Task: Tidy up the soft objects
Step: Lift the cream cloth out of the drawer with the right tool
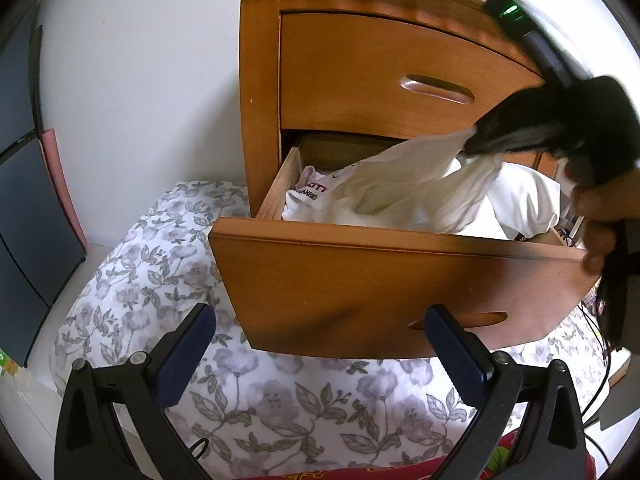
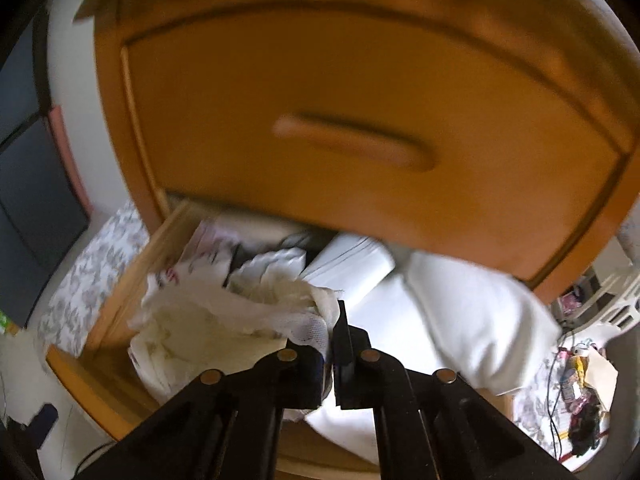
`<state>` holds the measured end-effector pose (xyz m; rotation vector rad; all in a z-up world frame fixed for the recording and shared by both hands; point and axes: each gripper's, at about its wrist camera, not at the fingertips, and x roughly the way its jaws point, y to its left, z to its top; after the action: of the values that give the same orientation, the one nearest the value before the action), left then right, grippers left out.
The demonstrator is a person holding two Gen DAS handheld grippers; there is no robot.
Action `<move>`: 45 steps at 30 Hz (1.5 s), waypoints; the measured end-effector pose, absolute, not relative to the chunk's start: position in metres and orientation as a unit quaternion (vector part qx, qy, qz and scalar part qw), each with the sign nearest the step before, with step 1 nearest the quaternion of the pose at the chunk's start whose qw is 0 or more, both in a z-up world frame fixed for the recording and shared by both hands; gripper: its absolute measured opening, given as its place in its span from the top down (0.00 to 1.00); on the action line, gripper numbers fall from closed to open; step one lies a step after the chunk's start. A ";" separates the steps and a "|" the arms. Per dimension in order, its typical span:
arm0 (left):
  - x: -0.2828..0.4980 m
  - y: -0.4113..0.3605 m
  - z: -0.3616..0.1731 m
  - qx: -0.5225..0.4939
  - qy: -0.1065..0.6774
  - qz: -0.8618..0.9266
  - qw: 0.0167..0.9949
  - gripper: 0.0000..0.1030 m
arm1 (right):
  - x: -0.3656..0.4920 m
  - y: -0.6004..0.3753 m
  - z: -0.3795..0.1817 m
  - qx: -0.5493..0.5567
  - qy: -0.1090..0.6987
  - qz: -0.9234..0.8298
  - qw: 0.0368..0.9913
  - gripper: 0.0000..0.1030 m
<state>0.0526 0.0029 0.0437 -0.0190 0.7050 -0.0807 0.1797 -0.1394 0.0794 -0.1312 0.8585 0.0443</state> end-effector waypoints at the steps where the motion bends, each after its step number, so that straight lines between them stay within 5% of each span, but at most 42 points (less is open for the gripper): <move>1: 0.053 0.003 0.043 -0.011 0.346 -0.039 0.937 0.00 | 0.178 -0.143 0.084 -0.061 0.409 0.018 0.911 0.97; 26: 0.053 0.003 0.041 -0.018 0.361 -0.024 0.932 0.00 | 0.064 -0.183 0.261 -0.042 0.238 0.049 0.969 0.97; 45: 0.050 0.003 0.043 -0.008 0.356 -0.005 0.934 0.00 | -0.029 -0.197 0.272 -0.046 0.238 0.093 0.966 0.96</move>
<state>0.0502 0.0034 0.0432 -0.0170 0.7289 -0.0108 -0.0291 -0.1972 0.2722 -0.0939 0.4816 0.1885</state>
